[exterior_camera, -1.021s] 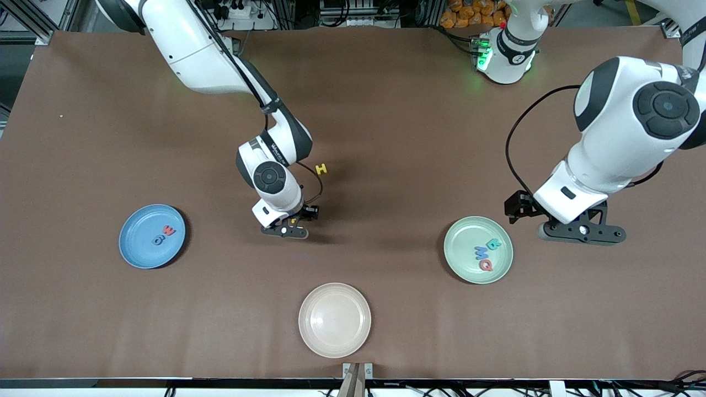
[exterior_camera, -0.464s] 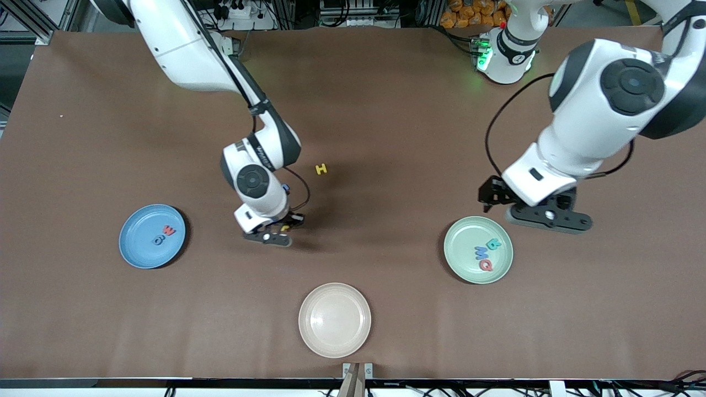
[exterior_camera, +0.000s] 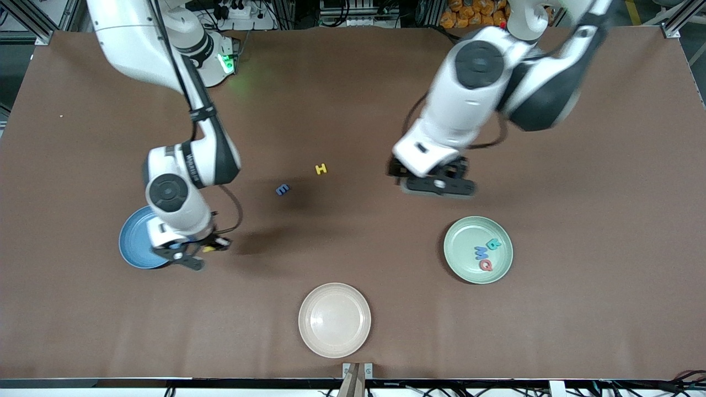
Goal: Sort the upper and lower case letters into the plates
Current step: 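Carry the yellow h to the blue plate while the left gripper reaches H, then drop the h in the blue plate while the left gripper grasps yellow H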
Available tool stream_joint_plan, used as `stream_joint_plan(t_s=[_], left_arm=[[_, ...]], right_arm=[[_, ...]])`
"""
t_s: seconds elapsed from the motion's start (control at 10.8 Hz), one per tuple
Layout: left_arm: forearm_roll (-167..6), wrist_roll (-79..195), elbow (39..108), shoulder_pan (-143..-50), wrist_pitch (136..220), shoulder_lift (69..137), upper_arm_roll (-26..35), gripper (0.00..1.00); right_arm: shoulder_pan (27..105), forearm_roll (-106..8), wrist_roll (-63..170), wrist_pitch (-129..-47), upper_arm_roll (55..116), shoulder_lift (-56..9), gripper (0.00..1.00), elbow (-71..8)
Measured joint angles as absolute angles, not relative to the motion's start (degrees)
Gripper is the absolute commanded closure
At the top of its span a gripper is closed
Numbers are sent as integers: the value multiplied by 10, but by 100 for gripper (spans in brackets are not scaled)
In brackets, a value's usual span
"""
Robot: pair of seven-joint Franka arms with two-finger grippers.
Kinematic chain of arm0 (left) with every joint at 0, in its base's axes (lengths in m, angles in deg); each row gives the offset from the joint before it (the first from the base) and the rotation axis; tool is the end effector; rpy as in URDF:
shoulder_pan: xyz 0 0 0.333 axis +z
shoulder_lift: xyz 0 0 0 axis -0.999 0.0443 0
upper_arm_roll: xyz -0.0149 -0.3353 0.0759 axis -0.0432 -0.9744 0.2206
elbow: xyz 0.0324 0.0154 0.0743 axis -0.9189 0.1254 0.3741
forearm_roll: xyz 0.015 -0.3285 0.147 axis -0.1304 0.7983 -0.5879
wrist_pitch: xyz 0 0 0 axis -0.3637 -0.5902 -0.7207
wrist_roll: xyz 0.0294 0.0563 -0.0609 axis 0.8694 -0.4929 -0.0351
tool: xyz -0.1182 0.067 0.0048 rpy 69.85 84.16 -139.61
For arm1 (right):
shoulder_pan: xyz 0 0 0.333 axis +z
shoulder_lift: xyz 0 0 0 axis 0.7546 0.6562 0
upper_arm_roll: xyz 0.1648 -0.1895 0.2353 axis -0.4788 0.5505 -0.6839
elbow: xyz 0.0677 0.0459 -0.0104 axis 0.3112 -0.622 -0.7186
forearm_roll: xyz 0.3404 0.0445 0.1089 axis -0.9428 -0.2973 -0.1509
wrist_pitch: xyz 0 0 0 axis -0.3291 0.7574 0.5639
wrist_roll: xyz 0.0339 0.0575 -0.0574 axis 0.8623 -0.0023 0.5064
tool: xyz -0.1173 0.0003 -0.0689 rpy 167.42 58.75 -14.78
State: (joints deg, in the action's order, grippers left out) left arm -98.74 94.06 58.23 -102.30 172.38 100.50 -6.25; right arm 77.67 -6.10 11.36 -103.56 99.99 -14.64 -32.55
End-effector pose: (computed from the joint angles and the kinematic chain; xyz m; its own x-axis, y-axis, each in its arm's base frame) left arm 0.5258 -0.4062 0.4896 0.9973 -0.0203 0.0706 -0.0281 -0.9934 0.1108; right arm 0.6464 0.1199 0.2908 0.9247 -0.3491 0.1521 -0.3752 -0.9037 0.2064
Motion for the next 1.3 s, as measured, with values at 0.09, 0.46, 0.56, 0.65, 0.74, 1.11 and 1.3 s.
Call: stream_joint_plan(t_s=[0.09,0.46,0.56,0.65,0.74,1.11,1.3], left_arm=[[-987,1003,578,-1059,1752,1026,-62,0],[-987,1196,528,-1199,1858,1138,-27,0],[-987,1216,517,-1239,1873,1163,6,0],[-987,1226,510,-1272,1878,1186,34,0],[-987,1228,507,-1293,1880,1206,47,0],[-987,1243,499,-1321,1884,1250,51,14],[-987,1252,498,-1325,1884,1269,51,15]], right_arm=[[753,-35,114,-1036,1008,-140,100,-330],[679,-17,152,-1030,1010,-113,80,-334],[673,-17,163,-1023,1011,-112,43,-335],[664,-16,180,-1021,1011,-112,0,-334],[650,-16,211,-1020,1012,-112,0,-334],[608,-16,300,-1016,1012,-114,0,-333],[611,-17,300,-1015,1006,-114,0,-333]])
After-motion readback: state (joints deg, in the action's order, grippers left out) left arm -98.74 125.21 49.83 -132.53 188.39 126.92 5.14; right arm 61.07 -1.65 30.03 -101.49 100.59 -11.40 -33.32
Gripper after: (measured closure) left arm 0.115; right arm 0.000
